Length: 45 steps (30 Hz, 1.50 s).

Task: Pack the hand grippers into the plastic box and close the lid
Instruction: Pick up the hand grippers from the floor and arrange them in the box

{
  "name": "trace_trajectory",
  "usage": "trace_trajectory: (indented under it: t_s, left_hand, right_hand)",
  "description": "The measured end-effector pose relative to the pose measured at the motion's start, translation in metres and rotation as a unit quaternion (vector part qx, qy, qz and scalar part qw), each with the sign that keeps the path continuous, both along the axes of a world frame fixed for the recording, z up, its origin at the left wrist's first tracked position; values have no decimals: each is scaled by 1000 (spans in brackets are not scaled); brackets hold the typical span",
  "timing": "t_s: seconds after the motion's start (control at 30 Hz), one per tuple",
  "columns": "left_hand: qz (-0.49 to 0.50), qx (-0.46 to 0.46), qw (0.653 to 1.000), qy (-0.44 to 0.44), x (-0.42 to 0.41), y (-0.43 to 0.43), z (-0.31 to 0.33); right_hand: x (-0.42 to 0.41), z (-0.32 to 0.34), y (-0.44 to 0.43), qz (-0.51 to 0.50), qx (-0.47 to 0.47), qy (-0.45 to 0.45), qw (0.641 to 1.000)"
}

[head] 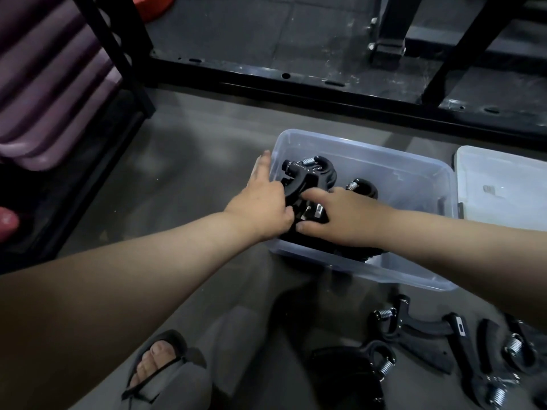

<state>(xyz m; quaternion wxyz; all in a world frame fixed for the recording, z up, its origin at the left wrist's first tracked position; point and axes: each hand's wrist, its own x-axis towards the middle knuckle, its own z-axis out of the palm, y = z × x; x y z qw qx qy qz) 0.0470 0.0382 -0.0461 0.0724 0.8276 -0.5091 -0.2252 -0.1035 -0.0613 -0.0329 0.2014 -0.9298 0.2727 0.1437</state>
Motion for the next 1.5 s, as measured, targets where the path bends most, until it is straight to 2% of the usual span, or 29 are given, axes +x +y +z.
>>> trace_trajectory:
  t_s: [0.13,0.27,0.43,0.57,0.7,0.83,0.97,1.1,1.2,1.3,1.4,1.5]
  left_hand:
    - [15,1,1000,-10,-3,-3,-1]
    - [-4,-4,1000,-8,1,0,-3]
    - [8,-14,1000,-3,0,-2,-5]
    - [12,-29,999,20,0,0,-4]
    - [0,-12,1000,7,-1,2,-2]
    - [-10,-36,999,3,0,5,-7]
    - [-10,-44,999,11,0,5,-9]
    - [-19,-21,1000,1,-1,5,-7]
    - [10,-50,998,33,-3,6,-7]
    - [42,-119,989,83,-3,6,-9]
    - [64,-161,980,101,-3,3,-10]
    - [85,-164,976,114,-2,3,-11]
  right_hand:
    - [2,1,2,36,-68,54,996]
    - [7,-5,-6,8,-53,40,998]
    - [9,-8,-4,33,-74,55,995]
    - [4,-10,-9,30,-61,29,997]
    - [-1,-9,-7,49,-61,33,996]
    - [1,3,-5,37,-76,-1,996]
    - [1,6,-4,47,-68,25,996]
    - [-4,5,0,74,-110,40,990]
    - [-5,4,0,71,-141,63,985]
    - [-7,0,1,69,-188,82,976]
    - [-7,-4,3,85,-242,66,964]
    - [-5,-5,4,86,-231,64,967]
